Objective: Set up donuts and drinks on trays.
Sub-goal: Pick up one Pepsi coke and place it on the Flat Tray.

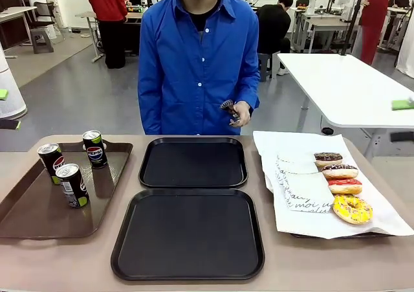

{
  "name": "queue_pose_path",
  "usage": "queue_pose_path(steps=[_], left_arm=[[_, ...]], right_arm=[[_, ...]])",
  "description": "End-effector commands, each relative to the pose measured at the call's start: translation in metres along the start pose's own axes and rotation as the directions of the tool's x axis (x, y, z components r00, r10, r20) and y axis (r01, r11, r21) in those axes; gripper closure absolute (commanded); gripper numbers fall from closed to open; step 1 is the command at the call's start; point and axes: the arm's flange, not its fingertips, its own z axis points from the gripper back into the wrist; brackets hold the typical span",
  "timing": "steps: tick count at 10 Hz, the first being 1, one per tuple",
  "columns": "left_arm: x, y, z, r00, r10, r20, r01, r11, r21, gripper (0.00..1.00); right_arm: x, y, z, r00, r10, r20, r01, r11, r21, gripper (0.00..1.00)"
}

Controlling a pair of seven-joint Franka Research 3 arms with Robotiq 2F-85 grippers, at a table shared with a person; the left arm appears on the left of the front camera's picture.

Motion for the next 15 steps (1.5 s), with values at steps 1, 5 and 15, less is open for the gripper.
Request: queue_pose_path(steps=[1,5,15], left_arm=[[0.013,0.000,0.016,0.997,0.079,0.007,-0.079,0.993,0.082,0.00],[0.003,0.026,0.056,0.980,0.192,0.052,-0.197,0.974,0.110,0.00],[-0.010,0.036,0.079,0.974,0.213,0.074,-0.223,0.959,0.173,0.00]], right_arm=[[-0.116,-0.049,-0.022,1.000,-0.006,0.004,0.006,1.000,0.003,0.00],[-0.139,-0.056,0.021,0.999,0.017,-0.031,-0.017,1.000,-0.002,0.00],[-0.082,-0.066,0.097,1.000,-0.009,0.016,0.009,1.000,0.019,0.00]])
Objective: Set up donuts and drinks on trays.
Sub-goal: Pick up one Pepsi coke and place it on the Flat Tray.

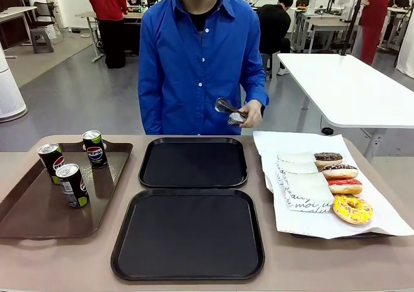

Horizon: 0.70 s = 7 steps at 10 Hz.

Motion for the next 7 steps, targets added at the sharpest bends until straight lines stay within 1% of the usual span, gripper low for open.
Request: queue_pose_path(steps=[1,7], left_arm=[[-0.0002,-0.0002,-0.0002,1.000,-0.011,0.003,0.011,1.000,-0.018,0.00],[-0.0002,-0.0002,-0.0002,1.000,-0.011,0.003,0.011,1.000,-0.018,0.00]], right_arm=[[0.0015,0.0003,0.0004,1.000,0.017,0.005,-0.017,1.000,0.018,0.00],[0.0015,0.0003,0.0004,1.000,0.017,0.005,-0.017,1.000,0.018,0.00]])
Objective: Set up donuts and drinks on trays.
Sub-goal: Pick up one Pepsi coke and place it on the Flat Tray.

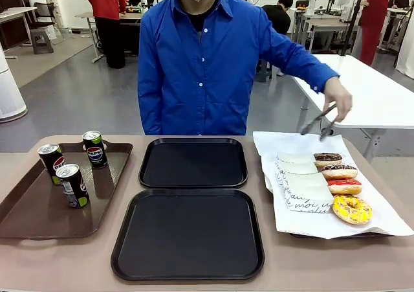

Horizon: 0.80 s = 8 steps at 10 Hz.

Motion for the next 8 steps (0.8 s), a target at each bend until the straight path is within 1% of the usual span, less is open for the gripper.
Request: queue_pose_path(steps=[1,4,5,6,7,8], left_arm=[[0.000,0.000,0.000,1.000,-0.011,0.003,0.011,1.000,-0.017,0.00],[0.000,0.000,0.000,1.000,-0.011,0.003,0.011,1.000,-0.017,0.00],[0.000,0.000,0.000,1.000,0.000,0.000,0.000,1.000,0.000,0.00],[0.003,-0.017,0.002,1.000,-0.009,0.016,0.008,0.998,0.059,0.00],[0.007,-0.036,0.001,1.000,-0.005,0.016,0.002,0.989,0.147,0.00],[0.013,-0.058,0.000,1.000,-0.018,-0.010,0.020,0.970,0.242,0.00]], right_arm=[[0.001,0.000,0.001,1.000,0.015,0.008,-0.015,1.000,0.017,0.00],[0.001,0.000,0.001,1.000,0.015,0.008,-0.015,1.000,0.017,0.00],[0.001,0.000,0.001,1.000,0.015,0.008,-0.015,1.000,0.017,0.00],[0.001,0.000,0.001,1.000,0.015,0.008,-0.015,1.000,0.017,0.00],[0.001,0.000,0.001,1.000,0.015,0.008,-0.015,1.000,0.017,0.00],[0.001,0.000,0.001,1.000,0.015,0.008,-0.015,1.000,0.017,0.00]])
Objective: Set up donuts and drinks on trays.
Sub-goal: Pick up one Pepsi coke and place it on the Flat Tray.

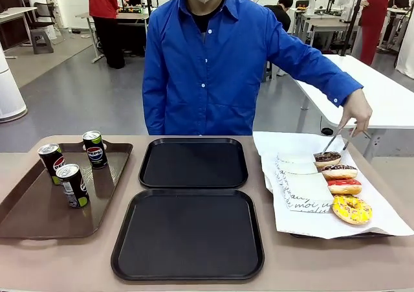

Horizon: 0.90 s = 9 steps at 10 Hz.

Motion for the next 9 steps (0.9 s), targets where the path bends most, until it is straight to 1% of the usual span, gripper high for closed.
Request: queue_pose_path(steps=[1,2,3,4,5,6,7,9], left_arm=[[0.006,-0.052,-0.001,0.999,-0.002,-0.049,0.013,0.976,0.217,0.00],[0.013,-0.078,-0.007,0.996,-0.002,-0.089,0.030,0.950,0.311,0.00],[0.025,-0.102,-0.021,0.994,0.007,-0.110,0.038,0.916,0.399,0.00],[0.029,-0.121,-0.040,0.985,0.019,-0.170,0.058,0.898,0.436,0.00],[0.032,-0.135,-0.063,0.980,0.026,-0.198,0.077,0.864,0.498,0.00],[0.031,-0.145,-0.087,0.973,0.036,-0.227,0.099,0.824,0.557,0.00],[0.029,-0.151,-0.113,0.970,0.046,-0.237,0.116,0.771,0.627,0.00],[0.021,-0.155,-0.159,0.963,0.045,-0.266,0.163,0.688,0.707,0.00]], right_arm=[[0.001,-0.001,0.001,1.000,0.015,0.009,-0.015,1.000,0.018,0.00],[0.001,-0.001,0.001,1.000,0.015,0.009,-0.015,1.000,0.018,0.00],[0.001,-0.001,0.001,1.000,0.015,0.009,-0.015,1.000,0.018,0.00],[0.001,-0.001,0.001,1.000,0.015,0.009,-0.015,1.000,0.018,0.00],[0.001,-0.001,0.001,1.000,0.015,0.009,-0.015,1.000,0.018,0.00],[0.001,-0.001,0.001,1.000,0.015,0.009,-0.015,1.000,0.018,0.00],[0.001,-0.001,0.001,1.000,0.015,0.009,-0.015,1.000,0.018,0.00],[0.001,-0.001,0.001,1.000,0.015,0.009,-0.015,1.000,0.018,0.00]])
